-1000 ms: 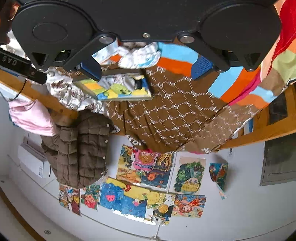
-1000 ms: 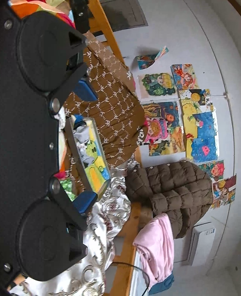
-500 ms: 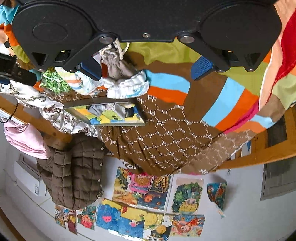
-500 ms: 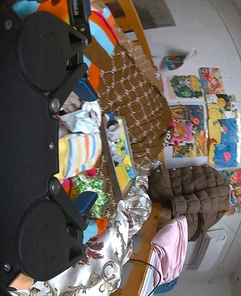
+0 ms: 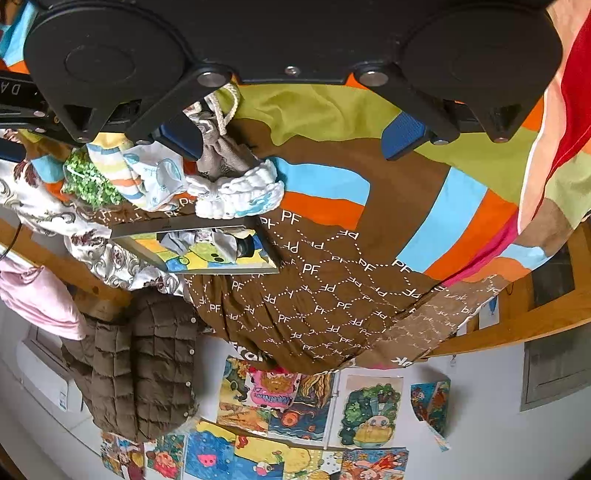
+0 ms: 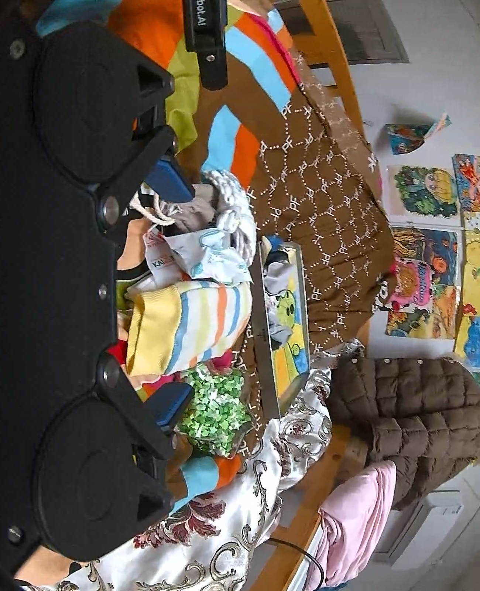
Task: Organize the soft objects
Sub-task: 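Grasp the beige drawstring bag with the left tool while the right tool grasps the white blue-printed cloth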
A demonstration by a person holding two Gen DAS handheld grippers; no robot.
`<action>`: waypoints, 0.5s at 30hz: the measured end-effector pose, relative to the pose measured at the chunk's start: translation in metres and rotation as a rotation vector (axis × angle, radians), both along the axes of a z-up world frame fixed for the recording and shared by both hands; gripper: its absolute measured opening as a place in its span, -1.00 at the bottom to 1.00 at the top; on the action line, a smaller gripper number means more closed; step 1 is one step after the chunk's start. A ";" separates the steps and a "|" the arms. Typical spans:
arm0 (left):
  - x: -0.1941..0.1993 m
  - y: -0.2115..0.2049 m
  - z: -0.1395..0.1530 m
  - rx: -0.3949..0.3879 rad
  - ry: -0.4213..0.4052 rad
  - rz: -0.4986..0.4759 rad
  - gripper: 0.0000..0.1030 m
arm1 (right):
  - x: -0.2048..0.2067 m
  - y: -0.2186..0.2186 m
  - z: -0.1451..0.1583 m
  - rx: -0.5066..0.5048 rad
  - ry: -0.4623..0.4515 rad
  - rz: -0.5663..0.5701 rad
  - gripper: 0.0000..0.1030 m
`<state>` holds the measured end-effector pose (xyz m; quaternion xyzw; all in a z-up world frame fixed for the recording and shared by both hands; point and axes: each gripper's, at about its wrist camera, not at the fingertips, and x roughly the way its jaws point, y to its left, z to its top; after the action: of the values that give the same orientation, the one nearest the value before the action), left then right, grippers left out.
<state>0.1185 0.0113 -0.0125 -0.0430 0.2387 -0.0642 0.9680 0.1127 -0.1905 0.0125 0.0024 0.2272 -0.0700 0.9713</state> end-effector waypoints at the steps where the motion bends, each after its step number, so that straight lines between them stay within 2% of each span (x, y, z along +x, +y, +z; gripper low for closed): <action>1: 0.002 0.000 -0.001 0.005 0.002 -0.001 0.98 | 0.003 0.000 -0.001 0.002 0.003 0.001 0.99; 8: 0.021 -0.002 -0.006 -0.017 0.019 -0.020 0.98 | 0.015 -0.001 -0.012 0.004 0.027 0.007 0.99; 15: 0.042 -0.007 -0.012 0.016 0.000 -0.077 0.98 | 0.025 0.003 -0.020 -0.050 0.050 0.033 0.99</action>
<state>0.1606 0.0043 -0.0246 -0.0259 0.2405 -0.0996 0.9652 0.1378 -0.1878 -0.0070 -0.0272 0.2496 -0.0596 0.9661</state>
